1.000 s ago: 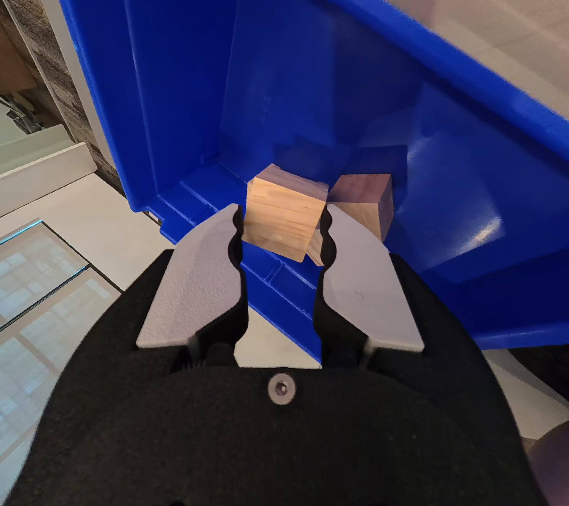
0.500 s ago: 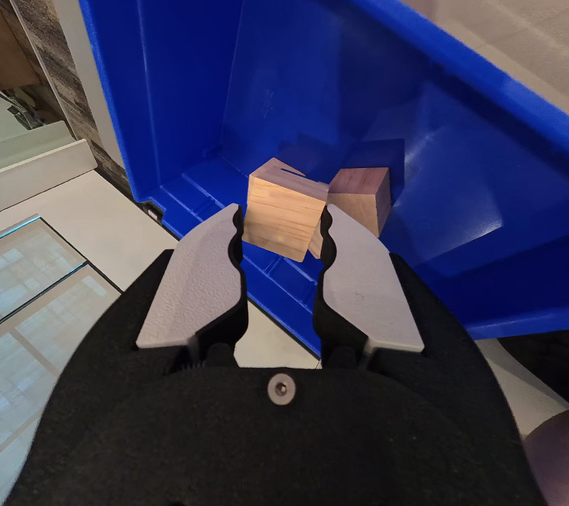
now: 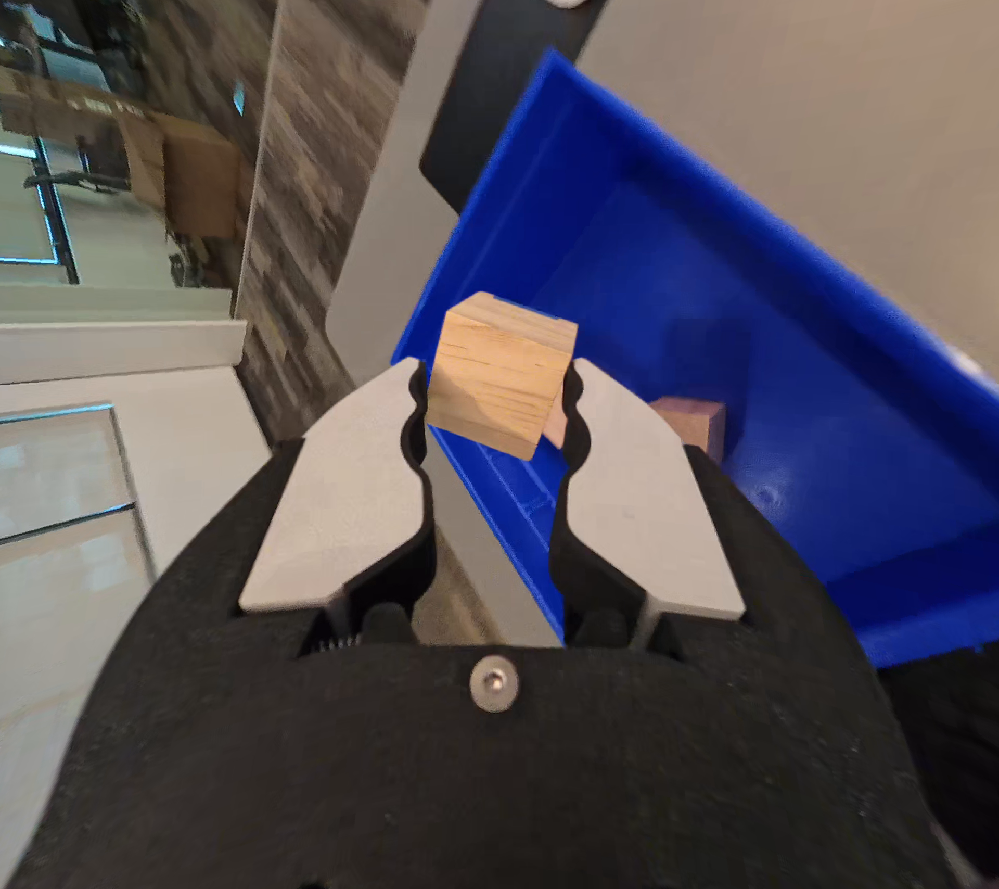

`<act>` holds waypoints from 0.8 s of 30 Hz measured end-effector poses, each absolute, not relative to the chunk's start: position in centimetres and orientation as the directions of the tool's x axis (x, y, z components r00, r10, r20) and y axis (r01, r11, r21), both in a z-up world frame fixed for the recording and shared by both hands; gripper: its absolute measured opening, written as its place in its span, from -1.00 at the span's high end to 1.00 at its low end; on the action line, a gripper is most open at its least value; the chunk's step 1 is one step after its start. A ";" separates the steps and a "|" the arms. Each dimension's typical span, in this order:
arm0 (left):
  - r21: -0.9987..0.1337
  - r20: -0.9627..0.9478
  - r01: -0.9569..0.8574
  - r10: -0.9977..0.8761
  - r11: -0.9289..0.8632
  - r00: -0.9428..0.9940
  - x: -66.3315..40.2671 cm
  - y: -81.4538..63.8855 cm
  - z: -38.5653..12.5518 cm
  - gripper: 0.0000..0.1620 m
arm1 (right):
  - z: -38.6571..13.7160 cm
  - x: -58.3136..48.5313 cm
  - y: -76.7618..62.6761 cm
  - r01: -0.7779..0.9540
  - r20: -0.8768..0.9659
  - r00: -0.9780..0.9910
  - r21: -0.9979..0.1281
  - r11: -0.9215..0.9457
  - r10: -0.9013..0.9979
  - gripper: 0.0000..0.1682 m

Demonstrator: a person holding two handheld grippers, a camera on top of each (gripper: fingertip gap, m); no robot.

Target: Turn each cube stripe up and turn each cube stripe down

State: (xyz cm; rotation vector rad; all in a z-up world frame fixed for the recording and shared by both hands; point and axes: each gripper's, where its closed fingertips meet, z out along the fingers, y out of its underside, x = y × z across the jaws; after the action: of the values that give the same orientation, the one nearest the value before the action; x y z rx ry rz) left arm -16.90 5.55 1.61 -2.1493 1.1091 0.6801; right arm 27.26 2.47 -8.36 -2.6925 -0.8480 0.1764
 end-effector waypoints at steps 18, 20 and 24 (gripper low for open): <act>-0.939 0.321 -0.029 -0.902 -0.343 0.289 -2.3 -1.9 13.4 0.41 | 7.1 7.0 -0.2 0.672 0.700 0.393 -0.661 0.334 0.596 0.14; -0.918 0.384 -0.023 -0.903 -0.395 0.190 -0.9 -2.7 13.2 0.41 | 8.9 5.1 -1.4 0.632 0.767 0.377 -0.623 0.461 0.519 0.14; -0.870 0.491 -0.039 -0.871 -0.492 0.032 1.1 -3.9 12.9 0.41 | 11.9 2.8 -3.4 0.562 0.820 0.353 -0.571 0.599 0.451 0.20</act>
State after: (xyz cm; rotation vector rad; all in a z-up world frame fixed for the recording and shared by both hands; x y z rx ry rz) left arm 1.13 -3.93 12.86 -1.6248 0.9392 -1.5378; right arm 2.77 -3.45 11.91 -0.9972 -1.2681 -0.0897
